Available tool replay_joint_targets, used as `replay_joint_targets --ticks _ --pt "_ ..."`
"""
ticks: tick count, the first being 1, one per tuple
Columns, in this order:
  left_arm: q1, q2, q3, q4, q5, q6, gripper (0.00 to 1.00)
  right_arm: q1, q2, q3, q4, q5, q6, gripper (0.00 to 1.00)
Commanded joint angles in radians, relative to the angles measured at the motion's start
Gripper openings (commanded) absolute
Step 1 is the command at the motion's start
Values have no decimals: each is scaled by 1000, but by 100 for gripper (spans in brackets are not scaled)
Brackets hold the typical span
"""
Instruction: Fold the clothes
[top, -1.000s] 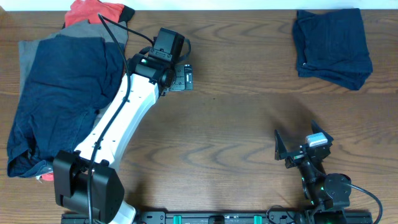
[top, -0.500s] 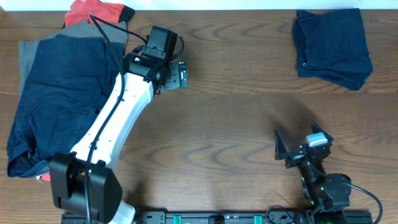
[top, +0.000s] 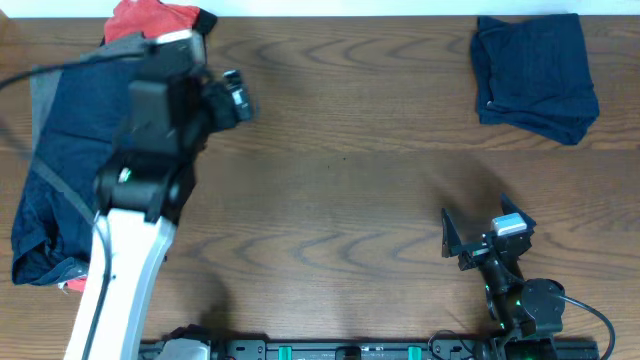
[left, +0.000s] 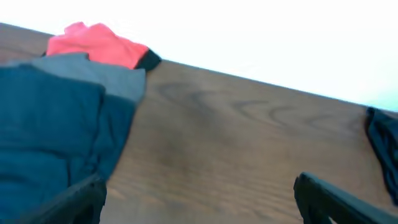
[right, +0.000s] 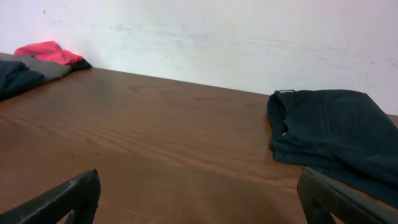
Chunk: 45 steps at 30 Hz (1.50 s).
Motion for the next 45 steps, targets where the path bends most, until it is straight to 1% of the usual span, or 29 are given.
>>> replay_joint_targets --ticks 1,4,9,13,21,32,37,45 --pt "69 -113 -170 110 116 37 98 10 -10 -1 -4 6 -5 99" --pt "94 -232 -341 285 126 53 98 10 -10 -1 -4 6 -5 99" --pt "98 -434 -620 572 124 114 98 10 -10 -1 -4 6 -5 99" --pt "111 -561 -776 682 123 116 98 10 -10 -1 -4 6 -5 99" --pt "129 -768 -955 700 123 116 98 10 -10 -1 -4 6 -5 99" --pt "129 -1030 -1118 713 122 116 98 10 -10 -1 -4 6 -5 99" --pt "129 -1103 -1180 728 122 115 98 10 -10 -1 -4 6 -5 99" --pt "129 -1161 -1244 730 122 116 98 10 -10 -1 -4 6 -5 99"
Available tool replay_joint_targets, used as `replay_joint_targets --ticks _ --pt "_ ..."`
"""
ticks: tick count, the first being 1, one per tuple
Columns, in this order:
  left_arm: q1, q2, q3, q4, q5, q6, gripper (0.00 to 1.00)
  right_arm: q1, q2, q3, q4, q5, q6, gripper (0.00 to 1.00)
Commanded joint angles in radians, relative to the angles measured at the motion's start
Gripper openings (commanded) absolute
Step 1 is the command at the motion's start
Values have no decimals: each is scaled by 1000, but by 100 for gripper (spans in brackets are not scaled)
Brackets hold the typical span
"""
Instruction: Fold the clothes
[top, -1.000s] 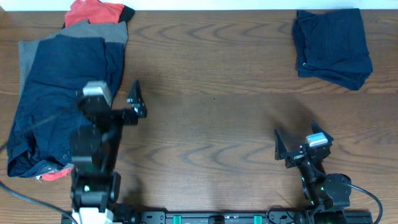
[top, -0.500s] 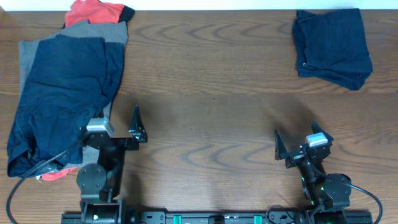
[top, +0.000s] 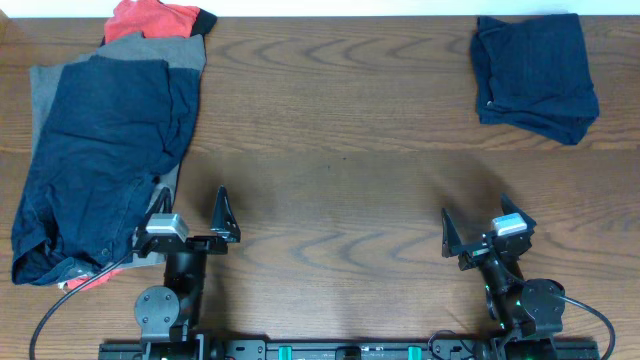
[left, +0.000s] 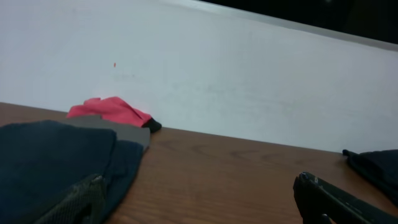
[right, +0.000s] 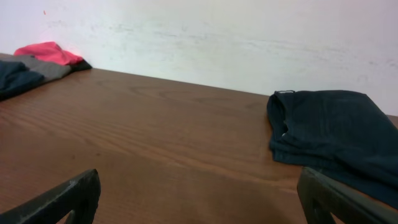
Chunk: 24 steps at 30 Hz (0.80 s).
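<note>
A pile of unfolded clothes lies at the table's left: dark navy trousers over a grey garment, with a red garment at the far end. A folded navy garment rests at the far right. My left gripper is low at the front left, open and empty, beside the trousers' hem. My right gripper is open and empty at the front right. In the wrist views the trousers and the folded garment show beyond the open fingers.
The brown wooden table ends at a white wall behind. A black rail with both arm bases runs along the front edge.
My left arm was stretched out over the pile at the far left; now it is drawn back low at the front left, gripper open. The pile lies uncovered. The right arm is unmoved.
</note>
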Motion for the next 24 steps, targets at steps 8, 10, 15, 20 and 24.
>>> replay_joint_targets --ticks 8,10,15,20,24 --pt "15 -50 -26 -64 10 22 98 10 -7 -1 -4 6 -4 99" --pt "14 -57 -26 -119 10 21 98 10 -7 -1 -4 6 -4 99" --pt "14 -87 -26 -258 10 22 98 10 -7 -1 -4 6 -4 99" --pt "14 -87 -26 -308 10 21 98 10 -7 -1 -4 6 -4 99" --pt "14 -87 -26 -308 10 21 98 10 -7 -1 -4 6 -4 99"
